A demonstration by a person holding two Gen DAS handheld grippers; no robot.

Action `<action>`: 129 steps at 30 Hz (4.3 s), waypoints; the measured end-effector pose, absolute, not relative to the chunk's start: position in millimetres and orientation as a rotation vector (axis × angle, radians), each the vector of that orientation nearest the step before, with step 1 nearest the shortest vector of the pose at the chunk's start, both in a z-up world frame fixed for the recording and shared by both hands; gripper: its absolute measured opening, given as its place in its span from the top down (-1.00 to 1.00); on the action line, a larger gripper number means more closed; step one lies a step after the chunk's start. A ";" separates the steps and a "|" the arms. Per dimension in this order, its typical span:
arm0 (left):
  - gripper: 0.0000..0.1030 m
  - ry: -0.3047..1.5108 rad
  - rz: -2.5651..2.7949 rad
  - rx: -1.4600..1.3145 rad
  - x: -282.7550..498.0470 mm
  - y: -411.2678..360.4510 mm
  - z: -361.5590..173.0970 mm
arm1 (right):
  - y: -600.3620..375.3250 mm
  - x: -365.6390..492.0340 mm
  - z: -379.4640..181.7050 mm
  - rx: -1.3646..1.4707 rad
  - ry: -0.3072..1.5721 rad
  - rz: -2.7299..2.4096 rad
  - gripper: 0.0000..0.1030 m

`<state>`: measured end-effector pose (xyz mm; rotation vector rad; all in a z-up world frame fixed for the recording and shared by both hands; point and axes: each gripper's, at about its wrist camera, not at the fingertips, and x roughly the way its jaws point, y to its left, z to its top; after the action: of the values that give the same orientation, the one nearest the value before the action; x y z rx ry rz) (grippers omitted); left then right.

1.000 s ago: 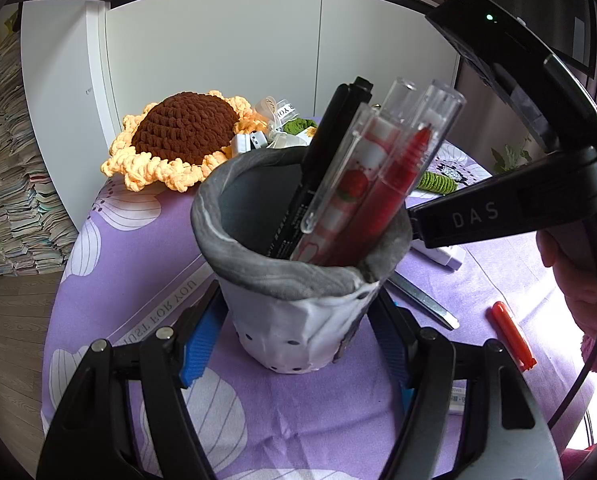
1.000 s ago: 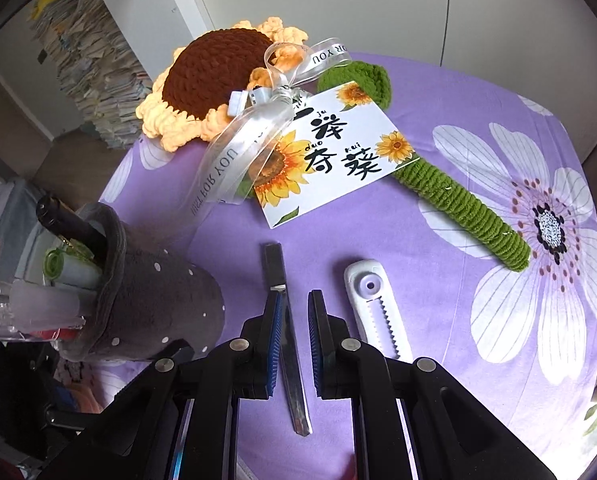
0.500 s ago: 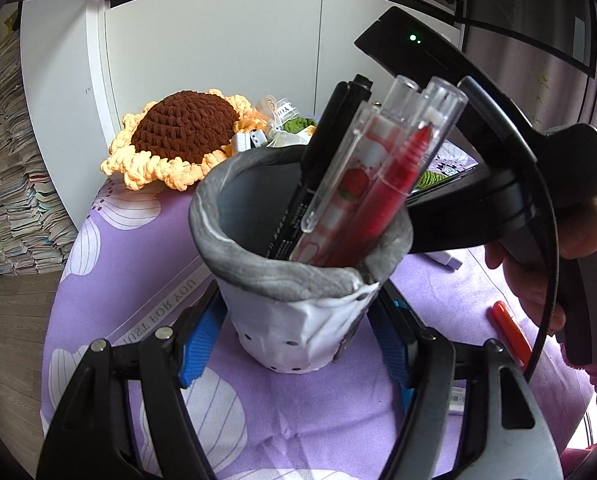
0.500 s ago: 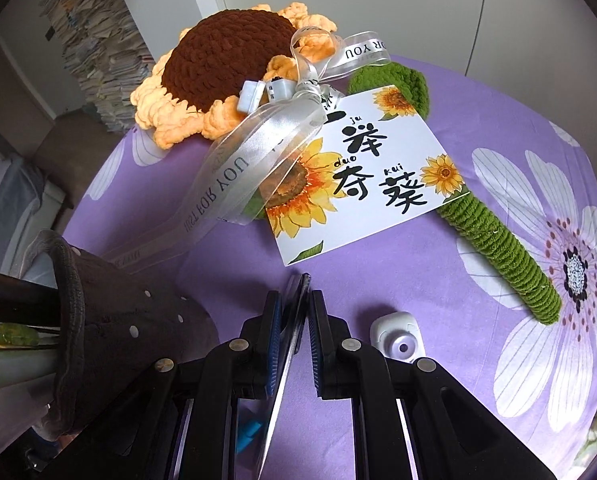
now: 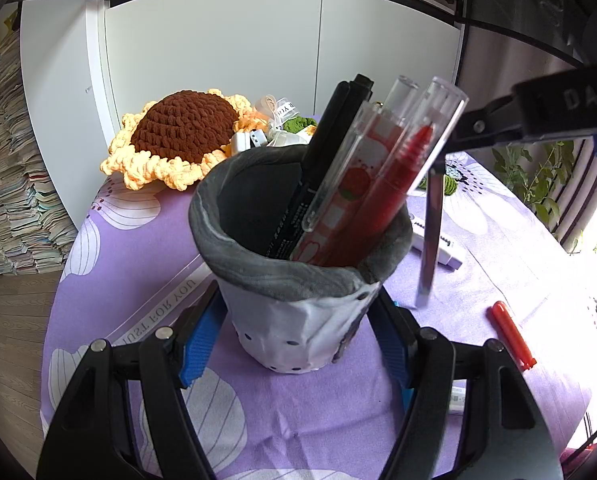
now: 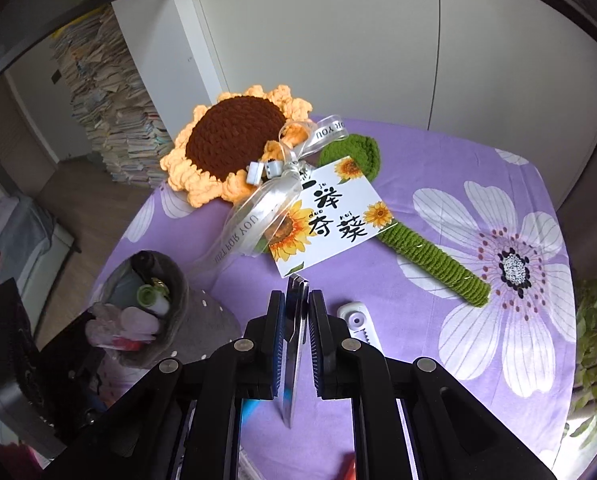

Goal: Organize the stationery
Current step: 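Lift the metal tweezers and lower them into the pen holder, then open the right tool and withdraw it from the pen holder, then move the right tool to the blue pen and close on it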

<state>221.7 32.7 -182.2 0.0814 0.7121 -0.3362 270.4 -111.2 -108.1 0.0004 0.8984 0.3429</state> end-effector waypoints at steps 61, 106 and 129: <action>-0.35 0.712 -0.340 0.083 221.4 33.1 -182.5 | -53.2 246.1 -68.3 -0.019 0.815 0.501 0.77; -0.35 0.716 -0.342 0.083 221.7 33.9 -182.6 | -75.0 167.2 -178.6 0.005 1.110 0.628 0.77; -0.35 0.716 -0.340 0.085 220.4 33.7 -183.3 | -86.3 157.8 -168.9 -0.013 1.072 0.515 0.67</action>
<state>220.4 33.7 -183.3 0.0847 0.7155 -0.3400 157.8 -86.3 -168.9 -0.0135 1.0723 0.5149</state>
